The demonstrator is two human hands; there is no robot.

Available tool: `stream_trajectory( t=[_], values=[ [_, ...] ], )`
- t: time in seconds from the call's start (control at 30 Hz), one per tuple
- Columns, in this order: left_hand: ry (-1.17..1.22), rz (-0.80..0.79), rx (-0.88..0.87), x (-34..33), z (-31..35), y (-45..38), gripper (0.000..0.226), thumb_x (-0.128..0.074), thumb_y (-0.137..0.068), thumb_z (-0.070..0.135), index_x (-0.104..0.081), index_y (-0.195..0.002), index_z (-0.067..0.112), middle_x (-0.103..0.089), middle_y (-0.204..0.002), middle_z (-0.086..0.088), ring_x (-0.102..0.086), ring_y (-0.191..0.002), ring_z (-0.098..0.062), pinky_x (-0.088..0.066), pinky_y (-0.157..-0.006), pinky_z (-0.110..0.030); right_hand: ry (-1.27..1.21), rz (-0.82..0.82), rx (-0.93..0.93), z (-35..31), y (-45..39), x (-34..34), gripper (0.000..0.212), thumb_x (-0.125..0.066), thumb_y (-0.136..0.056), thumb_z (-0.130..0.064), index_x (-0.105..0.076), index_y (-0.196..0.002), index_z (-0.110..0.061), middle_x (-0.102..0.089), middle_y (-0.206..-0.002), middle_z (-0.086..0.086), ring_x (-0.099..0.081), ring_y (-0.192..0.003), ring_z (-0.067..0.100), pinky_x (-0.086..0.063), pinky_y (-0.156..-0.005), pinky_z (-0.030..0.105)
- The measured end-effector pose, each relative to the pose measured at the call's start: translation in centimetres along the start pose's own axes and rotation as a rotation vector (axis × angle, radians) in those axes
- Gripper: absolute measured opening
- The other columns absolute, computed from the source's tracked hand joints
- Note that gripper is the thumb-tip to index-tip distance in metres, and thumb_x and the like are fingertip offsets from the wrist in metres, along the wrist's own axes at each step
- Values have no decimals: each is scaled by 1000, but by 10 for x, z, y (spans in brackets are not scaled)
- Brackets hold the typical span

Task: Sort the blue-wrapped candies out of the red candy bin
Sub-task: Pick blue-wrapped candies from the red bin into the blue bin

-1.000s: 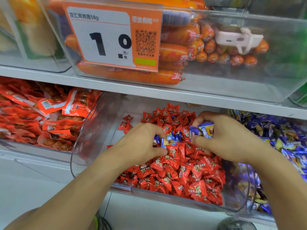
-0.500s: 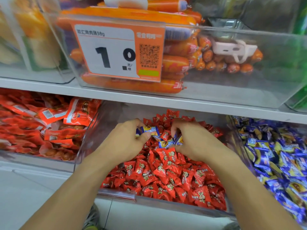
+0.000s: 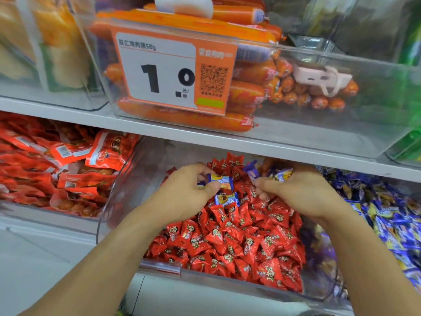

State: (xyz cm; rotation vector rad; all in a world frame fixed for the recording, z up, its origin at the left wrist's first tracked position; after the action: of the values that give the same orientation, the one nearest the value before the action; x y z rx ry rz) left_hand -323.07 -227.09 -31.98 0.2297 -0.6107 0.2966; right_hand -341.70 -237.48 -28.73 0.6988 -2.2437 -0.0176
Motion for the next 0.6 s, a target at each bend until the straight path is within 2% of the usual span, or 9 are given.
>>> stream_trajectory(
  t=[0.07,0.1,0.17,0.2,0.27,0.33,0.43,0.53,0.6],
  values=[
    [224,-33,14,-9,8,-1,22,-59,-96,30,-61,-114,17,-73,-93,0,-62,-68,0,-44,-66,-23,-256,-40,39,-3,8,3,12,-74,-85,-12,-74,-75,-4,-74,-68,5,-70,-67,18,-53,-69,19],
    [337,-45,30,-13,11,-2,22,-58,-97,28,-61,-115,15,-74,-90,-3,-62,-61,-6,-42,-61,-24,-366,-97,81,-6,12,3,4,-71,-83,1,-68,-83,0,-72,-68,14,-67,-62,22,-52,-67,22],
    [559,-64,64,-23,19,-3,19,-56,-99,24,-60,-111,9,-75,-93,-7,-68,-71,-26,-39,-54,-26,-522,-203,110,-6,17,-3,24,-65,-80,16,-57,-95,-1,-66,-69,22,-62,-58,27,-53,-63,32],
    [654,-78,78,-29,22,-3,18,-55,-99,20,-60,-109,6,-73,-95,-9,-69,-74,-29,-38,-50,-27,-553,-240,111,-3,17,-7,30,-64,-80,18,-54,-100,-1,-65,-69,23,-60,-59,28,-52,-60,34],
    [743,-104,80,-42,28,-1,18,-55,-99,18,-58,-108,3,-68,-90,-12,-61,-66,-27,-40,-48,-29,-530,-246,114,2,14,-14,37,-68,-81,13,-51,-109,-3,-64,-69,20,-59,-57,27,-51,-55,33],
    [709,-91,47,-53,31,0,16,-57,-98,20,-59,-104,5,-64,-83,-16,-52,-58,-26,-41,-50,-31,-357,-177,148,7,12,-16,40,-77,-81,-5,-52,-112,-11,-66,-67,6,-60,-55,18,-49,-52,28],
    [591,-11,6,-60,33,-1,13,-61,-95,24,-64,-94,11,-61,-65,-12,-48,-46,-18,-37,-48,-27,42,20,293,10,17,-5,33,-80,-77,-37,-63,-105,-31,-66,-75,-14,-61,-70,-1,-48,-67,19],
    [542,19,-57,-62,47,2,17,-63,-93,32,-64,-84,17,-58,-53,-4,-50,-46,-16,-39,-47,-24,-1,50,415,12,35,1,19,-72,-86,-37,-67,-104,-32,-70,-86,-19,-65,-77,-3,-48,-73,22],
    [512,21,-103,-66,59,8,21,-60,-93,36,-60,-89,16,-56,-50,-3,-46,-42,-14,-37,-43,-21,-9,149,451,18,53,11,20,-68,-90,-35,-66,-109,-33,-70,-91,-20,-65,-82,-2,-49,-76,19]
  ],
)
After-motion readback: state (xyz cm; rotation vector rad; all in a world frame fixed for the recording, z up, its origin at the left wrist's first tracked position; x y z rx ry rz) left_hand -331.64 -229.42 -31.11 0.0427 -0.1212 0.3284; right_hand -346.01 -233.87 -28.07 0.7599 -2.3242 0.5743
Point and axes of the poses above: each hand's wrist, its own y-axis away from the middle knuckle, its own x-axis out of the back of the hand, z = x × y, the point moved 3 cm from there along -y, towards the middle knuckle
